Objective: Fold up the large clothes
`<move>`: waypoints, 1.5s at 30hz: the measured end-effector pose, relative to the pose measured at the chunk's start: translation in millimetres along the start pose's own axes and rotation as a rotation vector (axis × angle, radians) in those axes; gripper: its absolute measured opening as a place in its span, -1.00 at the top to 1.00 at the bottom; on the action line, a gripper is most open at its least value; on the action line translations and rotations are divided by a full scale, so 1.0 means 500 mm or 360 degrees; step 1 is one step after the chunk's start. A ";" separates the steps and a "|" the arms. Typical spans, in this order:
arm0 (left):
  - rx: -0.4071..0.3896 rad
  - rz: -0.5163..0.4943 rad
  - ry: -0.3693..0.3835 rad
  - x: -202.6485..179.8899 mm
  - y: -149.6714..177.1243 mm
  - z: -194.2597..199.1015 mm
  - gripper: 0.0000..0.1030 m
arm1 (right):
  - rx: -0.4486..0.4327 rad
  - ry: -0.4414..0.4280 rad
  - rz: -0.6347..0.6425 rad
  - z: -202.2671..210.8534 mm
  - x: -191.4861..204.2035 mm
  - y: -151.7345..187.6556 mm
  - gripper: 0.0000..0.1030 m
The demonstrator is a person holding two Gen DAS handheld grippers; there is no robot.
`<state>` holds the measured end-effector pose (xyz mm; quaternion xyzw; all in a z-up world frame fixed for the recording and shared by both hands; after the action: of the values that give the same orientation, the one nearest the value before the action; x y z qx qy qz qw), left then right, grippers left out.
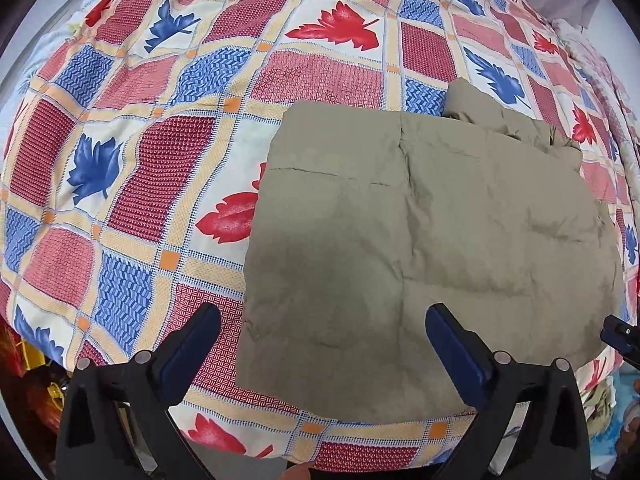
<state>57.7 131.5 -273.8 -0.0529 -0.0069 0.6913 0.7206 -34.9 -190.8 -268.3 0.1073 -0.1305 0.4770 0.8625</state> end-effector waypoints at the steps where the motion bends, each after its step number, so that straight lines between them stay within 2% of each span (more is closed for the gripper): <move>1: 0.0002 -0.0007 0.0003 0.000 0.001 0.001 -0.99 | 0.0009 0.0005 0.0013 -0.001 0.008 0.006 -0.16; 4: 0.0009 -0.0020 0.0016 -0.001 0.007 0.002 -0.99 | 0.0030 0.0001 0.0061 -0.007 0.031 0.020 -0.28; 6: 0.0016 -0.0019 0.0011 0.003 0.011 -0.001 -0.99 | 0.0042 -0.0013 0.0099 -0.014 0.050 0.029 -0.51; 13: 0.0024 0.0007 -0.0013 0.030 0.019 -0.022 -0.99 | 0.0088 -0.0101 0.0161 -0.050 0.105 0.053 -0.61; 15: 0.0026 0.0022 -0.0015 0.039 0.019 -0.030 -0.99 | 0.0108 -0.0123 0.0189 -0.063 0.122 0.063 -1.00; 18: 0.0039 0.0043 0.0026 0.051 0.022 -0.042 -0.99 | 0.0090 -0.0088 0.0277 -0.075 0.146 0.072 -1.00; 21: 0.0055 0.0031 0.0146 0.054 0.022 -0.050 -0.99 | 0.0110 -0.0046 0.0369 -0.087 0.165 0.079 -1.00; 24: 0.0003 0.0030 0.0271 0.069 -0.001 -0.045 -0.99 | 0.0149 -0.0012 0.0403 -0.103 0.171 0.083 -1.00; 26: -0.0013 0.0015 0.0416 0.082 -0.028 -0.049 -0.99 | 0.0163 -0.0023 0.0408 -0.108 0.173 0.082 -1.00; 31: 0.0155 -0.0024 0.0798 0.086 -0.070 -0.108 -0.99 | 0.0189 -0.0033 0.0385 -0.122 0.171 0.077 -1.00; 37: 0.0329 -0.0123 0.1096 0.012 -0.088 -0.161 -0.99 | 0.0218 -0.0012 0.0392 -0.136 0.172 0.077 -1.00; 39: 0.0359 -0.0158 0.1149 -0.019 -0.090 -0.175 -0.99 | 0.0225 -0.0004 0.0394 -0.140 0.173 0.077 -1.00; 43: 0.0456 -0.0165 0.1165 -0.064 -0.081 -0.218 -0.99 | 0.0246 0.0010 0.0396 -0.147 0.177 0.077 -1.00; 45: 0.0462 -0.0189 0.1145 -0.073 -0.077 -0.228 -0.73 | 0.0288 -0.0005 0.0404 -0.141 0.184 0.080 -1.00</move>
<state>104.0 85.8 -381.6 -0.1888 0.3411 0.5794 0.7157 -13.3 -75.0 -302.3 0.1680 -0.1007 0.5919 0.7819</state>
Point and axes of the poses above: each gripper's, at about its wrist camera, not at the fingertips, and z roughly against the way its jaws point, x to its left, y to its underside, the point moved 8 cm from there along -z, roughly the way its jaws point, and after that the axes turned 5 degrees about x, right-handed, at the moved point
